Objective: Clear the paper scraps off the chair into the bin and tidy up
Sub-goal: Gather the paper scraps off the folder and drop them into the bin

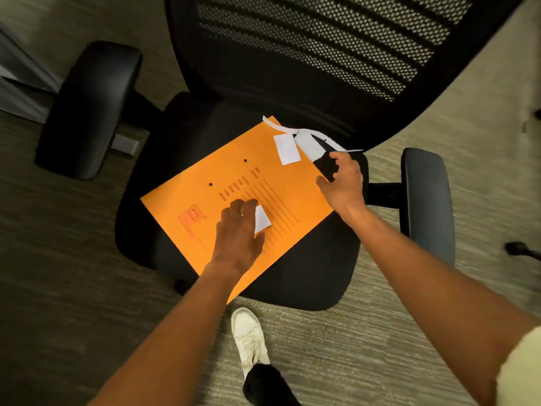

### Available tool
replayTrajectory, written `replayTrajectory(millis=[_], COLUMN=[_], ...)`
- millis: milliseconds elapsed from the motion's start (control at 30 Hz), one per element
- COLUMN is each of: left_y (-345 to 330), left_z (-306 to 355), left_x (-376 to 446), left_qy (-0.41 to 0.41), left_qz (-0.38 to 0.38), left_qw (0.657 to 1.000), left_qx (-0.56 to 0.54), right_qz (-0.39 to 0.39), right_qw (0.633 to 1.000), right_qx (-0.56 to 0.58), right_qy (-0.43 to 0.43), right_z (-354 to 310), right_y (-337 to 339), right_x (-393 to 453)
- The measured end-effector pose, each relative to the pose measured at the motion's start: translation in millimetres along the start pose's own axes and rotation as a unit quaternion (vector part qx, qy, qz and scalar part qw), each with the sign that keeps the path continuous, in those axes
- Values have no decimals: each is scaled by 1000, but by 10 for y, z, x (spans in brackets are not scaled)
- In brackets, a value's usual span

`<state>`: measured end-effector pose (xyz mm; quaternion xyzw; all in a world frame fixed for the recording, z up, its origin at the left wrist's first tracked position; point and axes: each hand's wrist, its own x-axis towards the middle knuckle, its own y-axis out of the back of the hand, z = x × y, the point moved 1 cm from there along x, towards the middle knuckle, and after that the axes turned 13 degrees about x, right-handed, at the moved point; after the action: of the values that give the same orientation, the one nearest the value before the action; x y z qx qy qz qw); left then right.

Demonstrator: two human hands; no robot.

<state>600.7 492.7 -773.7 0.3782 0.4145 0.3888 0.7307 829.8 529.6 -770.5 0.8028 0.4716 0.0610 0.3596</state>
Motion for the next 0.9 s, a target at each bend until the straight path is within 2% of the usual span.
replayTrajectory(millis=[267, 400, 633, 900], left_y=[-153, -197, -132, 180], left_z=[-71, -155, -252, -358], left_x=[172, 190, 251, 554], left_qy=[-5, 3, -4, 11], left_qz=[-33, -55, -44, 4], left_qw=[994, 997, 998, 994], left_qx=[102, 60, 33, -107], right_qz=[-11, -48, -113, -144], right_qw=[997, 992, 979, 973], right_qx=[-54, -87, -135, -156], right_qy=[57, 84, 103, 88], right_z=[-54, -108, -141, -43], right_y=[40, -17, -153, -250], right_x=[355, 564, 867, 1030])
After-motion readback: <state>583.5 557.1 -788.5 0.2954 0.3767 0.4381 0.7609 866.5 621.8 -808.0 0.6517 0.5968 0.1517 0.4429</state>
